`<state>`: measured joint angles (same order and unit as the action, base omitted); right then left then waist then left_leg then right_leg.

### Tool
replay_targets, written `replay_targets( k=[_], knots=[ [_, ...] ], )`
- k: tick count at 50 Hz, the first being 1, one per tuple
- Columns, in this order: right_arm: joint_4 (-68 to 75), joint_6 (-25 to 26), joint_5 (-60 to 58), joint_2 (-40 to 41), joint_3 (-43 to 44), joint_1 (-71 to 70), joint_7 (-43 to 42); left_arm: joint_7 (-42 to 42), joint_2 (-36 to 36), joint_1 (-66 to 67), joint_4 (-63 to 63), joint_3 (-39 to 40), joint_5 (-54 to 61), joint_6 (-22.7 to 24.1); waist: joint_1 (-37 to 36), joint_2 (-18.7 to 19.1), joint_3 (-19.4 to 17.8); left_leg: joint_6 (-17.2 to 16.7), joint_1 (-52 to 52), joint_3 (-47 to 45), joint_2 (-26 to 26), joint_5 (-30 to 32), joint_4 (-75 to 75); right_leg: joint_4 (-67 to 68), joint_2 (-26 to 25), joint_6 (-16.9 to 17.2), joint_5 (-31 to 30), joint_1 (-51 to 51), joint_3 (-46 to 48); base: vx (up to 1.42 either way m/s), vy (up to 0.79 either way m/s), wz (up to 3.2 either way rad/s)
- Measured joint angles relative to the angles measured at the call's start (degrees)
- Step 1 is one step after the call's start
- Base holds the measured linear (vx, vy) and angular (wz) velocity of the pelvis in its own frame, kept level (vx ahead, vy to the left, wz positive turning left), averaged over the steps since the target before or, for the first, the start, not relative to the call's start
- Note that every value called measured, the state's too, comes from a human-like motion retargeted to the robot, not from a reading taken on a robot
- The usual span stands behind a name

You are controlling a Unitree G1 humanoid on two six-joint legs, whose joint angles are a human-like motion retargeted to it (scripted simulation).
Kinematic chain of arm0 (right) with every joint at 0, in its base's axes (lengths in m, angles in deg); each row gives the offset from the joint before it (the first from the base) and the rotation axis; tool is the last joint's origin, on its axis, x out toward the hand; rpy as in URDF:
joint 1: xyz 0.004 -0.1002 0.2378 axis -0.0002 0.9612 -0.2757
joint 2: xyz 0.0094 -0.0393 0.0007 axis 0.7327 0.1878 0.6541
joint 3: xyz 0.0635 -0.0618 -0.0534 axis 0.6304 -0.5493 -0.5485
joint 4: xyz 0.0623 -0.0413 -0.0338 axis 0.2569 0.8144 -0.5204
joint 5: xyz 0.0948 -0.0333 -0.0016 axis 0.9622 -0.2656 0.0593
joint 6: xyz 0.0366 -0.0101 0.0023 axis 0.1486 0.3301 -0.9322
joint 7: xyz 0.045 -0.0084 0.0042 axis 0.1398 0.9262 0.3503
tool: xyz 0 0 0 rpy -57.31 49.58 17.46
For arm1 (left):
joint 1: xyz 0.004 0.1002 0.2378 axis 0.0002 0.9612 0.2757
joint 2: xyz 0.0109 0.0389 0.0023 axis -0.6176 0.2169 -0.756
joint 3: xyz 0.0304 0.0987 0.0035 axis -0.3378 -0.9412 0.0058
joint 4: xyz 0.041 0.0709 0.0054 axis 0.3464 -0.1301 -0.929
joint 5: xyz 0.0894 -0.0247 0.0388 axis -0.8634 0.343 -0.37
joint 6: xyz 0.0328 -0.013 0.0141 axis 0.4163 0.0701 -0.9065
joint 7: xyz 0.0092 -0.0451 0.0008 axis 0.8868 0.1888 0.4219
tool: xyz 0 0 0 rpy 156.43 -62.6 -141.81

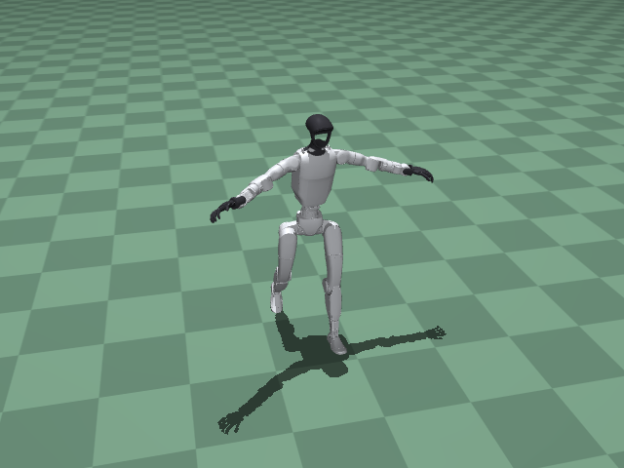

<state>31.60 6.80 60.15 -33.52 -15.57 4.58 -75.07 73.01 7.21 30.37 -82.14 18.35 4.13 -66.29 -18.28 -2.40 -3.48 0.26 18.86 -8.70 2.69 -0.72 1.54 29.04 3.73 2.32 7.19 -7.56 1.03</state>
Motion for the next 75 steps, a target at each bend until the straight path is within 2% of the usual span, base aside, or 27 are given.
replay_targets(
  k=[3, 5, 7, 10, 12, 15, 17, 20, 22, 25, 27, 31, 34, 36, 38, 40, 42, 45, 48, 51, 55, 58, 60, 63, 67, 72, 75],
  knots=[
    [-0.18, 0.62, 1.27, -1.29, -3.98, -5.98, 0.68, 2.77, -1.43, -3.5, -1.9, -2.89, 1.39, -0.23, 2.81, -4.13, -3.77, 3.55, 8.29, -0.6, -3.1, -10.53, 19.6, -11.27, 5.21, 0.35, 12.43, -2.19, 1.57, -1.54, -0.27, 0.5],
    [-0.42, 0.99, 0.24, -2.3, -6.2, -9.57, 1.4, 4.42, -4.08, -6.95, -2.31, -2.55, -1.9, -1.01, 4.73, -5.15, -5.87, 6.17, 14.86, -1.62, -1.39, -20.03, 41.22, -11.2, 6.15, 0.18, 22.91, 1.54, 1.92, -1.42, -0.16, 0.33],
    [-0.21, 0.77, -1.24, -2.09, -6.75, -10.71, -0.12, 3.66, -5.42, -8.53, -2.08, -1.74, -4.82, -2.31, 6.57, -4.12, -6.33, 7.2, 15.42, -0.72, 1.1, -25.78, 53.54, -6.38, 4.77, -1.41, 26.36, 8.2, 1.89, -1.24, -0.07, 0.09],
    [1.88, 1.6, -2.59, 0.8, -4.48, -8.48, -2.77, 1.81, -3.93, -8.12, -1.63, -1.67, -3.88, -3.38, 12.07, -3.17, -4.44, 6.93, 8.34, 1.26, 0.15, -26.79, 54.11, -8.08, 3.76, -0.64, 19.85, 14.31, 2.95, -1.05, -0.01, 0.64],
    [3.51, 3.29, -3.4, 3.35, -0.87, -4.45, -1.28, 2.92, -2.11, -7.11, -1.63, -1.81, -2.63, -2.6, 15.68, -3.7, -2.28, 6.38, 0.57, 2.23, -2.62, -24.56, 46.3, -15.29, 4.51, 1.01, 9.66, 15.1, 3.92, -0.95, 0.09, 0.78],
    [4.24, 4.87, -5.87, 6.05, 4.11, 1.13, 1.68, 5.28, -1.35, -5.65, -1.52, -1.83, -1.23, -0.86, 18.56, -4.95, 1.35, 5.85, -8.88, 5.84, -7.31, -18.18, 33.48, -23.86, 5.86, 2.88, -4.67, 17.31, 5.01, -1.0, 0.17, 0.22],
    [3.11, 4.15, -6.81, 6.27, 4.37, 2.1, 1.19, 5.0, -2.55, -4.67, -0.98, -1.53, 0.58, -0.33, 18.66, -4.17, 2.77, 5.31, -12.89, 7.05, -7.43, -11.91, 27.47, -23.25, 5.72, 2.66, -6.08, 18.56, 8.21, -1.06, 0.19, -0.39],
    [-0.16, 1.79, -5.53, 4.5, 1.43, -0.44, -1.41, 3.54, -6.29, -3.34, 0.16, -0.75, 4.41, 0.07, 17.49, -1.02, 2.56, 2.67, -17.56, 5.49, -4.0, -11.53, 19.68, -13.63, 3.63, 0.1, 0.55, 18.75, 10.13, -1.12, 0.18, -0.66],
    [-1.2, 0.93, -4.88, 2.06, -2.52, -6.24, -0.32, 4.88, -9.7, -3.5, 0.16, 0.1, 4.08, 0.3, 16.18, 1.24, 0.96, 1.92, -19.06, 4.3, -1.84, -20.49, 15.65, 0.32, 2.87, -0.33, 8.13, 19.61, 9.49, -1.14, 0.17, -0.62],
    [-1.62, 2.11, -4.57, -1.58, -8.46, -16.73, 1.96, 7.77, -14.26, -4.72, -0.08, 1.35, 1.25, -1.36, 14.17, 0.62, -1.46, 5.47, -14.6, 1.92, -3.16, -31.7, 17.65, 21.29, 6.62, 0.0, 17.78, 20.78, 8.02, -1.1, 0.11, -0.32],
    [-2.45, 2.68, -3.85, -2.72, -11.37, -20.21, 0.98, 7.86, -15.0, -4.54, -0.03, 1.76, 0.89, -2.87, 11.29, -1.21, -2.2, 7.08, -9.16, -0.37, -4.91, -32.5, 20.59, 26.45, 8.23, 0.24, 20.08, 19.38, 5.12, -1.06, 0.05, -0.57],
    [-3.89, 1.85, -3.64, -0.3, -14.47, -20.49, -1.5, 5.99, -10.1, 0.06, -1.23, 3.56, 3.16, -2.6, 3.23, -1.81, -1.85, 5.07, -3.97, -4.24, -4.18, -19.06, 13.36, 17.1, 4.61, 0.87, 16.71, 12.28, -1.43, -1.04, -0.01, -1.15],
    [-4.07, 1.02, -4.59, 3.24, -13.81, -18.47, -0.9, 6.0, -4.01, 5.68, -2.68, 6.64, 4.63, -0.64, -0.4, 0.07, -0.86, 1.69, -2.33, -5.31, -1.76, -4.27, 4.57, 2.59, -0.85, 1.83, 7.87, 5.63, -6.46, -1.08, -0.13, -0.9],
    [-3.89, 0.76, -5.11, 4.83, -13.48, -17.82, 0.2, 6.47, -1.12, 7.92, -2.82, 7.87, 5.07, 0.4, -1.44, 0.24, -0.98, -0.46, -1.25, -5.42, -1.36, -0.77, 1.93, -6.51, -2.08, 2.35, -0.1, 2.17, -8.78, -1.14, -0.18, -0.44],
    [-3.66, 0.88, -5.62, 5.3, -13.78, -18.15, 1.26, 6.71, 0.1, 8.46, -1.98, 7.98, 5.47, 1.13, -1.14, -1.16, -2.01, -0.09, -0.45, -4.2, -2.92, -4.32, 3.92, -13.97, -0.56, 2.61, -5.19, 0.05, -9.03, -1.2, -0.2, 0.14],
    [-3.11, 1.47, -6.01, 4.87, -14.94, -19.61, 2.46, 7.71, -0.93, 6.91, -0.64, 7.0, 5.18, 1.29, 0.75, -3.98, -3.43, 2.74, 1.92, -1.45, -5.69, -11.36, 13.89, -18.11, 2.84, 2.11, -1.87, -0.27, -6.19, -1.23, -0.22, 0.76],
    [-2.0, 2.15, -6.16, 4.0, -16.72, -22.32, 4.03, 10.4, -4.29, 3.24, 0.3, 5.66, 2.99, 1.17, 3.68, -6.83, -3.88, 5.88, 7.54, -0.47, -6.3, -20.43, 33.98, -18.24, 5.73, 1.7, 10.04, 1.91, -1.43, -1.19, -0.21, 0.95],
    [-0.2, 2.79, -6.59, 3.62, -18.36, -27.59, 5.22, 13.01, -9.93, -2.65, 0.8, 4.77, -2.38, 0.58, 7.01, -7.27, -3.77, 8.09, 11.37, -0.72, -0.21, -32.63, 60.88, -15.37, 4.69, 0.51, 25.62, 7.57, 2.76, -1.08, -0.14, 0.33],
    [0.71, 2.45, -7.73, 6.55, -18.03, -29.72, 5.26, 12.07, -11.91, -4.91, 1.77, 3.77, -6.75, -0.08, 10.75, -5.32, -3.32, 6.89, 3.52, 1.48, 2.35, -35.21, 64.6, -8.63, 2.03, -0.33, 27.86, 14.82, 5.22, -0.92, -0.05, 0.27],
    [0.5, 2.71, -7.02, 10.67, -17.84, -26.95, 7.0, 12.01, -11.14, -5.68, 6.27, 0.76, -9.57, 0.63, 16.94, -3.76, -1.02, 5.05, -7.02, -3.26, 5.75, -29.77, 55.65, -9.26, 1.55, 1.54, 23.19, 18.77, 11.62, -0.79, 0.01, 1.51],
    [0.82, 3.31, -4.54, 13.85, -16.92, -21.67, 9.93, 11.46, -9.8, -7.7, 19.46, -5.87, -14.61, 3.21, 26.58, -1.38, 3.43, 2.57, -19.32, -24.39, 13.24, -20.81, 40.21, -14.85, 5.77, 2.14, 16.78, 20.83, 25.5, -0.73, 0.24, 3.04],
    [3.0, 1.82, -0.42, 11.11, -12.94, -17.8, 9.28, 6.43, -10.57, -11.92, 34.43, -11.76, -16.37, 4.38, 30.03, 1.5, 2.39, -3.0, -25.41, -30.2, 13.11, -17.44, 28.39, -8.52, 12.69, 1.39, 16.64, 20.93, 37.29, -0.67, 0.55, 3.38],
    [4.67, 1.23, 3.28, 5.97, -8.95, -15.79, 7.75, 2.4, -11.43, -16.57, 44.09, -14.5, -14.49, 4.61, 29.66, 4.08, -1.13, -4.81, -26.01, -23.87, 11.95, -23.07, 24.08, 3.37, 19.18, -0.63, 19.82, 22.84, 39.52, -0.66, 0.73, 3.19],
    [6.52, 2.29, 8.7, -3.59, -0.06, -10.84, 2.2, -3.14, -12.05, -24.35, 54.04, -15.77, -7.3, 2.77, 27.04, 7.06, -6.92, -3.85, -21.55, -10.21, 9.04, -36.24, 27.4, 22.81, 26.36, -2.62, 26.66, 30.01, 27.53, -0.56, 0.69, 3.15],
    [5.67, 0.78, 14.0, -1.53, 16.05, 7.48, -8.29, -7.81, -12.35, -26.56, 57.59, -11.83, 0.4, -0.98, 22.72, 6.97, -9.47, -1.67, -15.06, 2.33, 5.58, -38.72, 31.13, 32.56, 19.23, -3.44, 31.99, 33.53, 9.64, -0.25, 0.36, 2.84],
    [0.35, -2.26, 14.33, 16.69, 23.29, 29.44, -8.02, -8.88, -6.62, -20.93, 53.5, -8.1, -1.54, -1.56, 17.4, 3.56, -5.91, -2.33, -16.71, 18.33, 0.32, -20.41, 16.41, 17.01, 0.71, -0.53, 24.92, 25.57, -2.31, 0.08, 0.07, 3.06],
    [0.67, -1.8, 13.37, 23.47, 22.71, 33.57, -3.45, -7.16, -1.72, -19.09, 49.68, -9.67, -4.76, -0.79, 18.24, 2.25, -3.44, -4.28, -15.88, 23.4, -1.93, -8.33, 9.0, -1.17, -4.3, -0.1, 17.55, 19.68, -5.22, 0.1, 0.03, 4.4]
  ],
)
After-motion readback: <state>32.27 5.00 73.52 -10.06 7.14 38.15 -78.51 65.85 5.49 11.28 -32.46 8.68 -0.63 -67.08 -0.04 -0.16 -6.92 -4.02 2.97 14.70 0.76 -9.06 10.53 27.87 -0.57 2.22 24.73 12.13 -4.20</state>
